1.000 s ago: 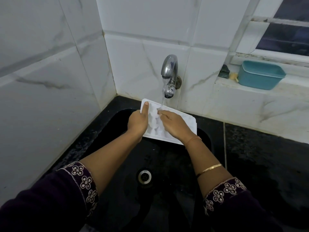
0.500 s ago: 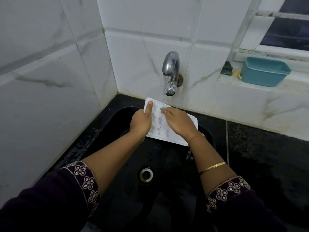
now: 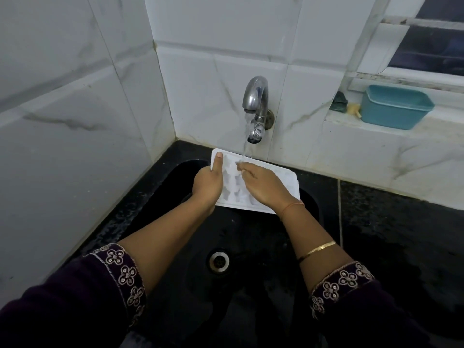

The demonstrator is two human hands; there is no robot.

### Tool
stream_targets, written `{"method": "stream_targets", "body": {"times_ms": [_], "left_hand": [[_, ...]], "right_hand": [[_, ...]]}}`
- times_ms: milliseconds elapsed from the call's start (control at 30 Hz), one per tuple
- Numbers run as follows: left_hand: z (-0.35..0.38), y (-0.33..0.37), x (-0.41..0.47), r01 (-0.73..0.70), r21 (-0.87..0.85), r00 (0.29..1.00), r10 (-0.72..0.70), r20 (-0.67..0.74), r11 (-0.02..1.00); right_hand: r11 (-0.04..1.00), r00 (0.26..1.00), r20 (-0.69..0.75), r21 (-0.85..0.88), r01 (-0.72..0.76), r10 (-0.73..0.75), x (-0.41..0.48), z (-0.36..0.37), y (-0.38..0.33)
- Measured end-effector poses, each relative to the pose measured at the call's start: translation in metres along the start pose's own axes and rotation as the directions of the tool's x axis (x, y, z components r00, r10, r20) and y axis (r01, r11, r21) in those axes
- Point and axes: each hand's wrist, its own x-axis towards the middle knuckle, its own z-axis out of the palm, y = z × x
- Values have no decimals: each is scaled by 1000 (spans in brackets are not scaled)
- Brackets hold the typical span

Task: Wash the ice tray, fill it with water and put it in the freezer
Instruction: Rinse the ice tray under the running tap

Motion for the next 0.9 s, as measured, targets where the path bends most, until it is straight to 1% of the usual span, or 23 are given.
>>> {"method": "stream_targets", "body": {"times_ms": [67,100,133,200,233,267,300,367,533,633,733,900], "left_hand": [[-2,-2,0,-15,-7,1000,15,4,1000],[-2,-4,0,-21,-7,1000,21,7,1000],[-2,-6,0,-22,-6,1000,22,2,1000],[-4,-6,-1,-2,-8,1000,2,-28,1000],[-6,-6,0,7,-14,999,-8,-48,1000],[-8,-5,1,11,-24,998,-12,-64,1000],[-10,-5,2,10,-31,997,-12,-77,999],[-14,-4,3,4,-24,996,-6,-94,1000],[-14,-7,0,-1,-9,995,0,-99,1000],[-13,-10,-2,-7,-15,994,6,-107,1000],[-15,-9,-1,1,-26,993,-4,-121,1000],[-14,-9,-3,-14,-13,992,12,-123,1000]], "right_hand": [[994,1000,22,105,-2,0,0,0,0],[981,1000,4,194,-14,13,0,0,-1],[951,998,-25,306,-42,52,-1,0,-2],[853,980,-103,513,-95,171,-2,-1,-3],[820,967,-144,564,-94,210,-3,-1,-2],[809,958,-173,581,-88,228,-4,-1,0],[809,955,-184,581,-85,233,-5,-1,2],[832,959,-164,544,-108,231,-7,2,2],[927,979,-86,346,-142,182,-1,8,1],[947,985,-89,298,-118,151,3,10,-1],[940,989,-56,322,-111,136,1,11,1],[970,982,-99,200,-139,161,-4,8,3]]}}
